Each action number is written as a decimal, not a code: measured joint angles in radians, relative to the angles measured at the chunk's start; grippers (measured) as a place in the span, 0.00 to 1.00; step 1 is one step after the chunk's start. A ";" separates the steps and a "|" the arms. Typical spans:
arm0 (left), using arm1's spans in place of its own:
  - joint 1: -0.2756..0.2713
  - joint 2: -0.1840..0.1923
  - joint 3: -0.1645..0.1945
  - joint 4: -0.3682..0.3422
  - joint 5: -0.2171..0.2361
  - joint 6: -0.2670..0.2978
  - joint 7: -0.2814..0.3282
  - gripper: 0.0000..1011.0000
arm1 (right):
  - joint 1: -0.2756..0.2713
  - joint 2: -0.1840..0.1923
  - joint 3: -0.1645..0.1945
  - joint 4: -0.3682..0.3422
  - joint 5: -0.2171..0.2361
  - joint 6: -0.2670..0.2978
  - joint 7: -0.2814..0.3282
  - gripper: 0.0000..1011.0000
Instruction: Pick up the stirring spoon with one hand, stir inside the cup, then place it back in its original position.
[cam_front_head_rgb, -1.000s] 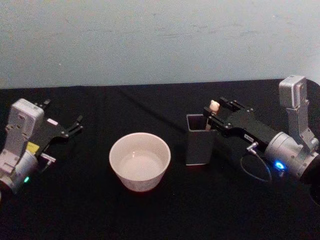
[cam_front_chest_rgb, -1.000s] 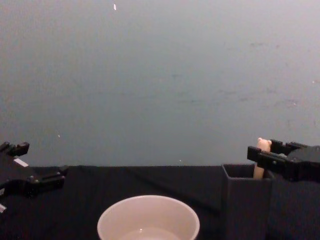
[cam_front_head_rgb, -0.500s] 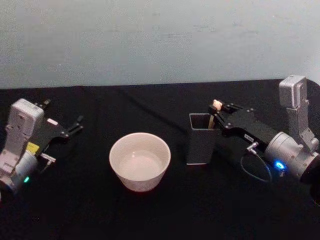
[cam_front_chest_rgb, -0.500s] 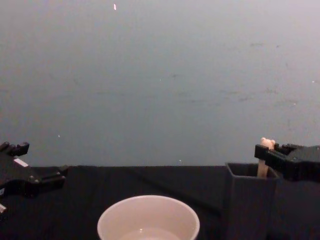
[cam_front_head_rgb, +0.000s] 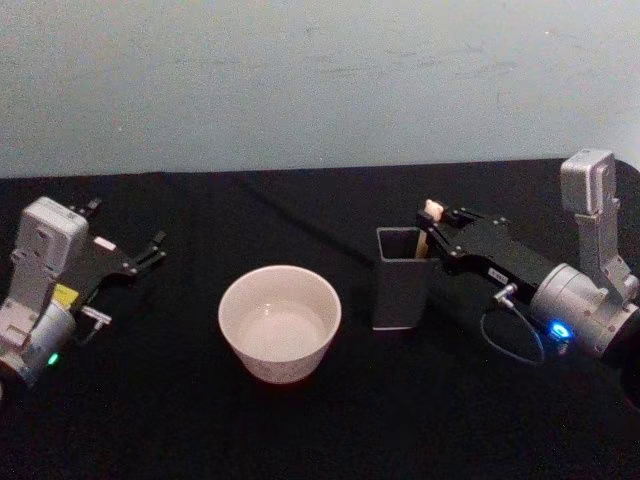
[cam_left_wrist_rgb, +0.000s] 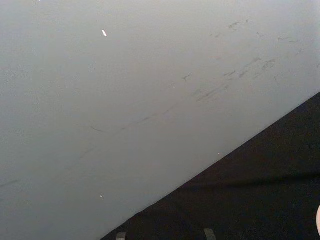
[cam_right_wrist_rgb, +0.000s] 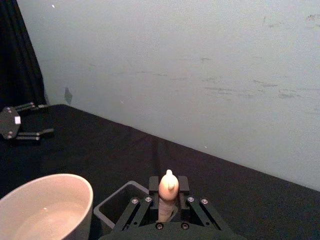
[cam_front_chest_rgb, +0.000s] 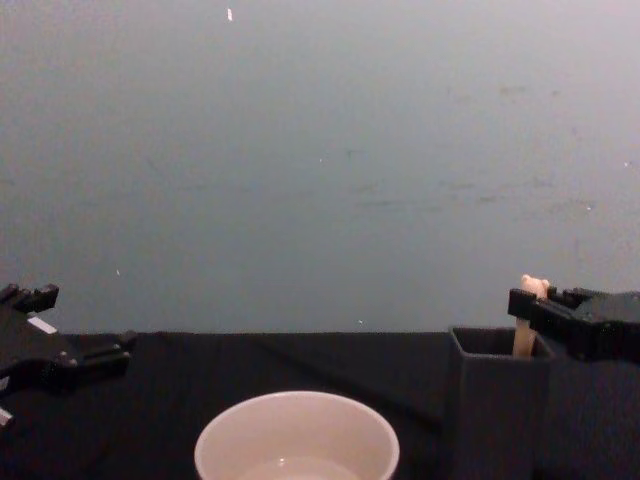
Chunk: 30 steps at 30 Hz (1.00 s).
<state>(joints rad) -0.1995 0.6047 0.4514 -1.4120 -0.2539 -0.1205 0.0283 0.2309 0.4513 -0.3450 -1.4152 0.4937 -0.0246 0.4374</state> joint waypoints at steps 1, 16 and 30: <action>0.000 0.000 0.000 0.000 0.000 0.000 0.000 0.99 | -0.003 -0.002 0.006 -0.005 0.009 0.009 0.005 0.21; 0.000 0.000 0.000 0.000 0.000 0.000 0.000 0.99 | -0.020 0.000 0.059 -0.099 0.071 0.043 -0.003 0.21; 0.000 0.000 0.000 0.000 0.000 0.000 0.000 0.99 | 0.041 -0.037 0.079 -0.144 0.126 -0.002 -0.002 0.21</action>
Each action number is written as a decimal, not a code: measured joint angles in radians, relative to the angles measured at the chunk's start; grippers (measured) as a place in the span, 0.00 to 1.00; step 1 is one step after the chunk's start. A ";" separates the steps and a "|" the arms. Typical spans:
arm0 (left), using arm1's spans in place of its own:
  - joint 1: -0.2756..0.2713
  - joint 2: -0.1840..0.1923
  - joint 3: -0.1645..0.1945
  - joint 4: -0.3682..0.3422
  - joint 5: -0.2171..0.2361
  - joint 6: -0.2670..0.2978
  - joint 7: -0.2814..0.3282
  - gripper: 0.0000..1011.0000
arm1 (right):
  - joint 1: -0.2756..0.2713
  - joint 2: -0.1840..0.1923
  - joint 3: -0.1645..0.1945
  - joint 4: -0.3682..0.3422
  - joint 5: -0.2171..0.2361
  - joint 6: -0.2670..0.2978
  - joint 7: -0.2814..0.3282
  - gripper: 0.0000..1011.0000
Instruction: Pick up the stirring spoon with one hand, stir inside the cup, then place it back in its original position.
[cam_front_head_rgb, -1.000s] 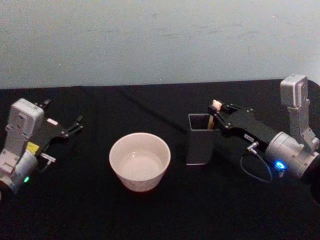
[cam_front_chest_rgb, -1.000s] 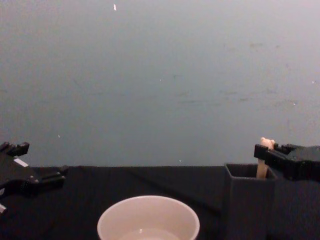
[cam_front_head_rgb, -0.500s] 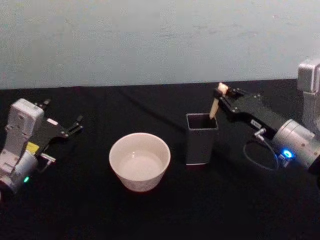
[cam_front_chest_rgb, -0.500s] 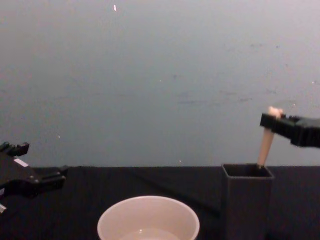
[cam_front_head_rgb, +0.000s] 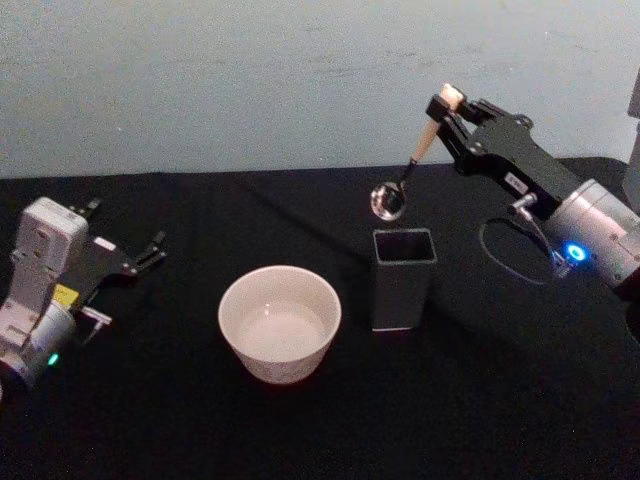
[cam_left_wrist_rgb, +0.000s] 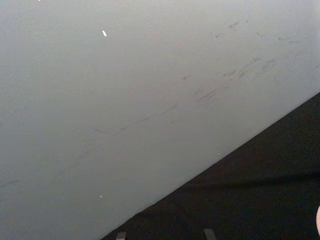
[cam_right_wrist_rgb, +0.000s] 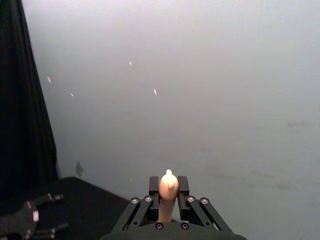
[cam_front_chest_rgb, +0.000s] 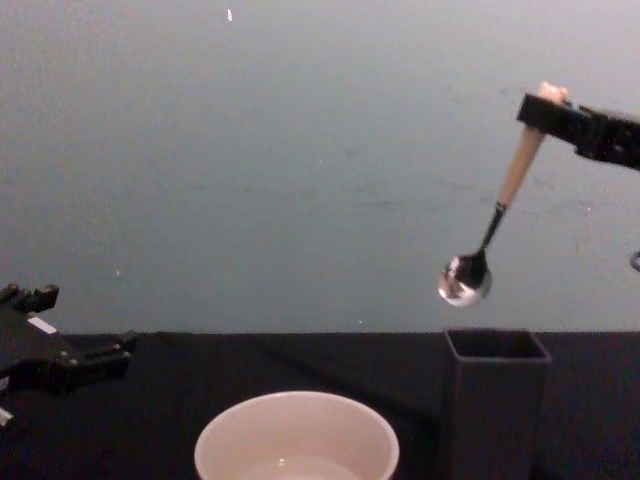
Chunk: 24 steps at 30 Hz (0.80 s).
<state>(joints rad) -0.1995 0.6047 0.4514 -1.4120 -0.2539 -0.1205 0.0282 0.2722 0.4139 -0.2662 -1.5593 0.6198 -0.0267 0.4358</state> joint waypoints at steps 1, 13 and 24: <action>0.000 0.000 0.000 0.000 0.000 0.000 0.000 0.99 | 0.004 -0.003 -0.002 0.000 0.002 -0.002 0.001 0.21; 0.000 0.000 0.000 0.000 0.000 0.000 0.000 0.99 | 0.055 -0.037 -0.083 0.030 0.006 -0.004 0.038 0.21; 0.000 0.000 0.000 0.000 0.000 0.000 0.000 0.99 | 0.084 -0.045 -0.192 0.094 -0.059 -0.010 0.093 0.21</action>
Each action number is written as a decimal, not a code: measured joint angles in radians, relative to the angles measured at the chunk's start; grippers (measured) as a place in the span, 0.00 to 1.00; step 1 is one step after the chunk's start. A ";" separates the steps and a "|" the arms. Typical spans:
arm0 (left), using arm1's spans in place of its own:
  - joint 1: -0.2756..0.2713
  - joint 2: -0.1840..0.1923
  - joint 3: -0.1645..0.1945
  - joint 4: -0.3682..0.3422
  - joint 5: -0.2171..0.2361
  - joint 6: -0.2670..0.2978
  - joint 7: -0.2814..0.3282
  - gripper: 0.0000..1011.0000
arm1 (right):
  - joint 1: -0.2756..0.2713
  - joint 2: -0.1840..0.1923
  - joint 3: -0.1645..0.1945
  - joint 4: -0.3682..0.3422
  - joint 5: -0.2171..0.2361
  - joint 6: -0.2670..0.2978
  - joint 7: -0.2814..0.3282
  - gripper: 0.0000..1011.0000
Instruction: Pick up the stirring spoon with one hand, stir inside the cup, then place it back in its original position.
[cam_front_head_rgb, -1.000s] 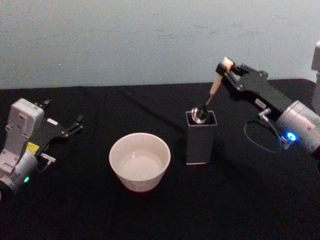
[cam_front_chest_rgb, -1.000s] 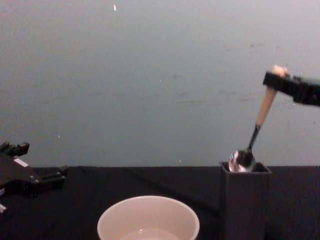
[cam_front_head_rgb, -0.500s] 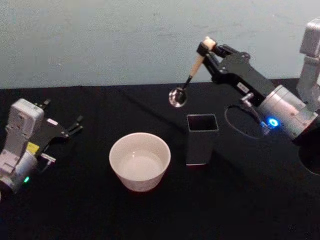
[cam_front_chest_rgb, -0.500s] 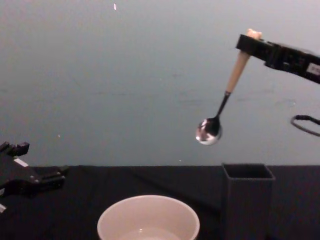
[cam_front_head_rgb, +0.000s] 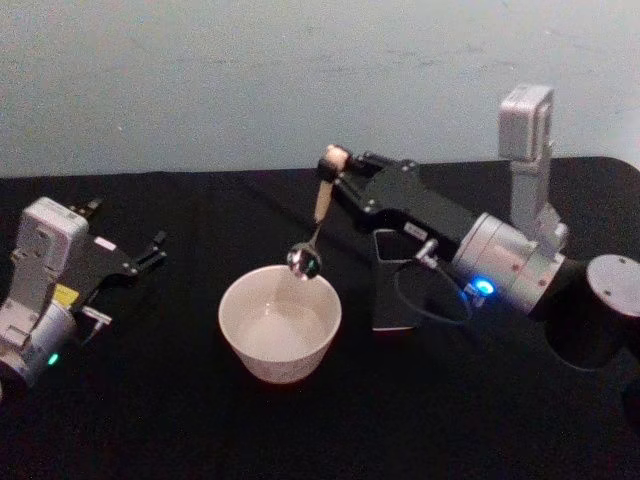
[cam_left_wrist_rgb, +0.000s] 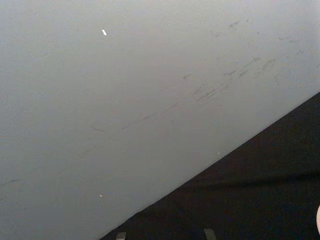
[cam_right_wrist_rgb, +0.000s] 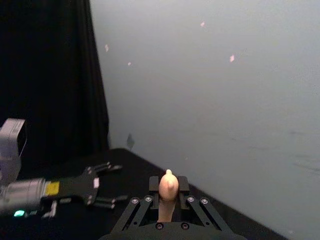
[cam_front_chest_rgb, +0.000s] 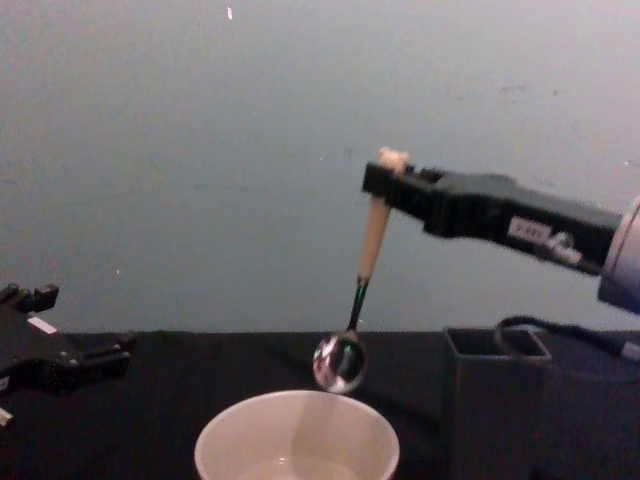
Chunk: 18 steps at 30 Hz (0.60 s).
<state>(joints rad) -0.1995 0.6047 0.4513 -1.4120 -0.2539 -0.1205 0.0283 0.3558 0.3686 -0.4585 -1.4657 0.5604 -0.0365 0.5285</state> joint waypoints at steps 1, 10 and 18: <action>0.000 0.000 0.000 0.000 0.000 0.000 0.000 0.99 | 0.001 -0.001 -0.006 0.004 -0.005 -0.002 0.003 0.21; 0.000 0.000 0.000 0.000 0.000 0.000 0.000 0.99 | 0.008 -0.004 -0.060 0.038 -0.051 -0.019 0.040 0.21; 0.000 0.000 0.000 0.000 0.000 0.000 0.000 0.99 | -0.006 0.009 -0.090 0.031 -0.085 -0.027 0.060 0.21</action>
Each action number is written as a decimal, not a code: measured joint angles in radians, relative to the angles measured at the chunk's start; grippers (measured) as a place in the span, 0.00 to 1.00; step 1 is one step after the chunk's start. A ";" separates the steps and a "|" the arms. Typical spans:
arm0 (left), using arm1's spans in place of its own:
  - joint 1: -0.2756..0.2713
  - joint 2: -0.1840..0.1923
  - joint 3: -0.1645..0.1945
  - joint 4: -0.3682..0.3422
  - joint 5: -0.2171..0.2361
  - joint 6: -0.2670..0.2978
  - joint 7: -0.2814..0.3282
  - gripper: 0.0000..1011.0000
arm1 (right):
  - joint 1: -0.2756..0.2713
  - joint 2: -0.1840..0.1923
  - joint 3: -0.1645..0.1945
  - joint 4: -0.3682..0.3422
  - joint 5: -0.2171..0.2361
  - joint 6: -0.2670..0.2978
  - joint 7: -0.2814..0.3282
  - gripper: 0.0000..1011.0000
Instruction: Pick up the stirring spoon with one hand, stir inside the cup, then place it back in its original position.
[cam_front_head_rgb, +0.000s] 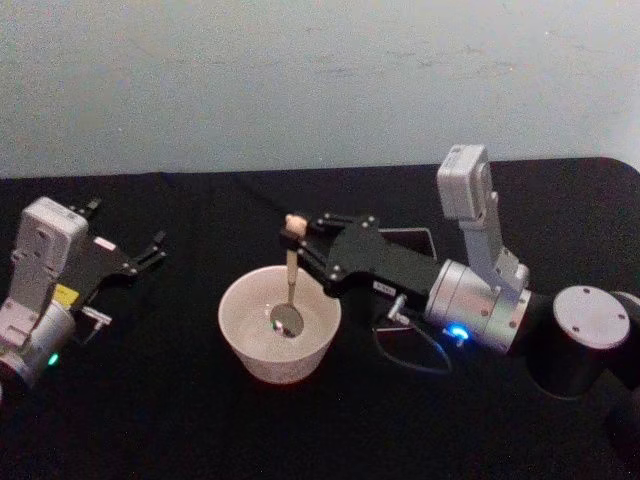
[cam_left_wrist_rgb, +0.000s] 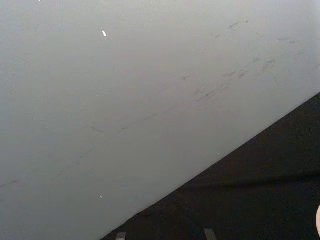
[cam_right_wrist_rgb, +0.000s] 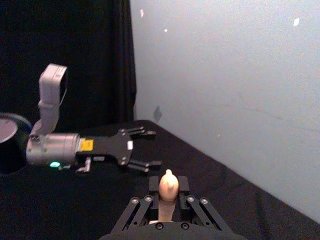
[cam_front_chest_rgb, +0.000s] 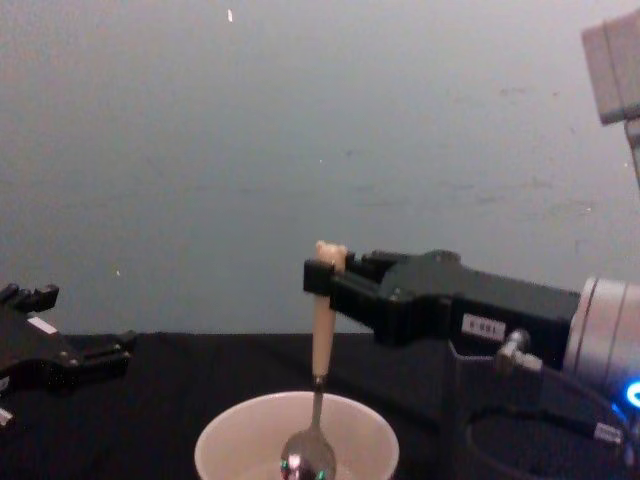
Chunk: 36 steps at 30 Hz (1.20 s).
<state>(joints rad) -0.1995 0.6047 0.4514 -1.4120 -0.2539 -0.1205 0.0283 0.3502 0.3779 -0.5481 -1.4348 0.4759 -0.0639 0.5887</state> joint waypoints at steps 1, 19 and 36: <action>0.000 0.000 0.000 0.000 0.000 0.000 0.000 0.99 | -0.003 0.002 -0.006 -0.001 -0.007 -0.001 0.003 0.21; 0.000 0.000 0.000 0.000 0.000 0.000 0.000 0.99 | 0.018 -0.030 -0.067 0.046 -0.060 -0.001 0.036 0.21; 0.000 0.000 0.000 0.000 0.000 0.000 0.000 0.99 | 0.115 -0.119 -0.052 0.219 -0.101 -0.036 0.004 0.21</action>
<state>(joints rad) -0.1996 0.6047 0.4514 -1.4119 -0.2539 -0.1205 0.0283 0.4648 0.2585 -0.5997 -1.2160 0.3747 -0.1003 0.5930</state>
